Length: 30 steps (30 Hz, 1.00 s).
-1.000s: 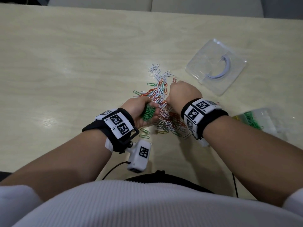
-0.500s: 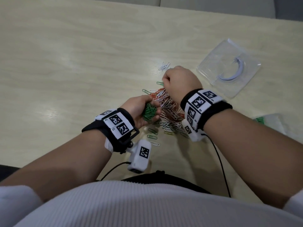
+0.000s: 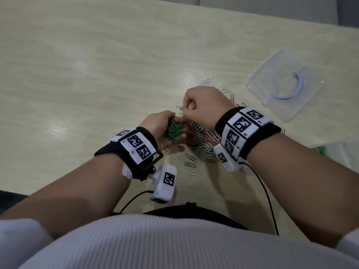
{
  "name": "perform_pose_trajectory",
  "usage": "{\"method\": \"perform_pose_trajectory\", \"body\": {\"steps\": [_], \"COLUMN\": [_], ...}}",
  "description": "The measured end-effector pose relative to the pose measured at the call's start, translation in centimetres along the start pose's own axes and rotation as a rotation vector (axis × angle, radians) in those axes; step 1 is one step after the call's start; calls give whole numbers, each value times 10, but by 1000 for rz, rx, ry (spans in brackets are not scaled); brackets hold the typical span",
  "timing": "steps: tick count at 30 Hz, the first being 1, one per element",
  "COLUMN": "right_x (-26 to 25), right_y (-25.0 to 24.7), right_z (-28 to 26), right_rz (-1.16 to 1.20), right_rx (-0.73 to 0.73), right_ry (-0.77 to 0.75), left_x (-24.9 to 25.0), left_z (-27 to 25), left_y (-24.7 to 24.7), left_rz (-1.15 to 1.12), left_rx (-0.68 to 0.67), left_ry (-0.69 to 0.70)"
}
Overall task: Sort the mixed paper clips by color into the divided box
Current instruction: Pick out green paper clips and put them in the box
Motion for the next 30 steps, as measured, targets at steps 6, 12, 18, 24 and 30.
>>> {"method": "perform_pose_trajectory", "body": {"steps": [6, 12, 18, 24, 30], "right_x": [-14, 3, 1, -31, 0], "right_y": [8, 26, 28, 9, 3], "right_z": [2, 21, 19, -10, -30], "right_rz": [-4, -312, -318, 52, 17], "right_rx": [-82, -56, -106, 14, 229], "right_ry": [-33, 84, 94, -77, 63], "left_x": [2, -4, -2, 1, -6], "left_z": [1, -1, -2, 0, 0], "left_y": [-7, -12, -15, -11, 1], "left_rz": [-30, 50, 60, 3, 48], "left_rx": [-9, -21, 9, 82, -21], "left_ry": [-4, -49, -27, 64, 6]}}
Point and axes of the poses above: each hand's wrist, its own z-axis towards the middle knuckle, its own y-axis out of the palm, x = y × z, the point moved 2 cm from there along z, towards the middle knuckle, and after that the axes turned 14 degrees about -y, right-handed, at the moved point
